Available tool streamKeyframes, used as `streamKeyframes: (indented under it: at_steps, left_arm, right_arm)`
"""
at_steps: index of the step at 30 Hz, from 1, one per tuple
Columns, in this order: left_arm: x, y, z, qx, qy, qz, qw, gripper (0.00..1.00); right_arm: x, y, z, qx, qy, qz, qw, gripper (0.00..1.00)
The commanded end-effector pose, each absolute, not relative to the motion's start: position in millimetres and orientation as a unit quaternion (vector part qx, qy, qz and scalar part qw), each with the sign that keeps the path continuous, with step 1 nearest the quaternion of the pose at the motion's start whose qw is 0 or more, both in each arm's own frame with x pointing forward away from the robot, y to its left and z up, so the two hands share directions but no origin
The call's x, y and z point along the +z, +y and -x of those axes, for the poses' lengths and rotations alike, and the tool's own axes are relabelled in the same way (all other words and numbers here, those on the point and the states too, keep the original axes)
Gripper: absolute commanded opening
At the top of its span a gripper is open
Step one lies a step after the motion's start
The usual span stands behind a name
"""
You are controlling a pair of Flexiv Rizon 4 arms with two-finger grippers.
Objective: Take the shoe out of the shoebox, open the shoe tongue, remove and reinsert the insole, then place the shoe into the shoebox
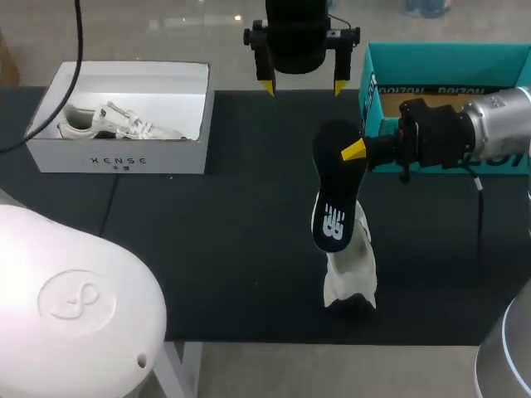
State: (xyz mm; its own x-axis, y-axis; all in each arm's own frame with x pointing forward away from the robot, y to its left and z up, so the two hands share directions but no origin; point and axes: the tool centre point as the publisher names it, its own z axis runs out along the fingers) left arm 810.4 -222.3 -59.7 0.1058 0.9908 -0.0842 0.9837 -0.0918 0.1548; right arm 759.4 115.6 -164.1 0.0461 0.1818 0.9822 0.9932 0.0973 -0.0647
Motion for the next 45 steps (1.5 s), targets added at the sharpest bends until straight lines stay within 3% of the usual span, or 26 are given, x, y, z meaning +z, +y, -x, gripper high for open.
streamKeyframes:
  at_steps: [1,38,45]
  left_arm:
    - [-67,-233,-813,0.034,0.675,-0.735,0.058,1.00]
    - [-69,-236,-816,0.030,0.686,-0.723,0.071,1.00]
    - [-72,-218,-807,-0.296,0.606,-0.721,0.159,1.00]
  right_arm:
    - [-164,116,-759,-0.413,-0.554,0.531,0.491,0.00]
    - [-176,123,-750,-0.407,-0.543,0.536,0.502,0.00]
    - [-176,123,-750,-0.407,-0.543,0.536,0.502,0.00]
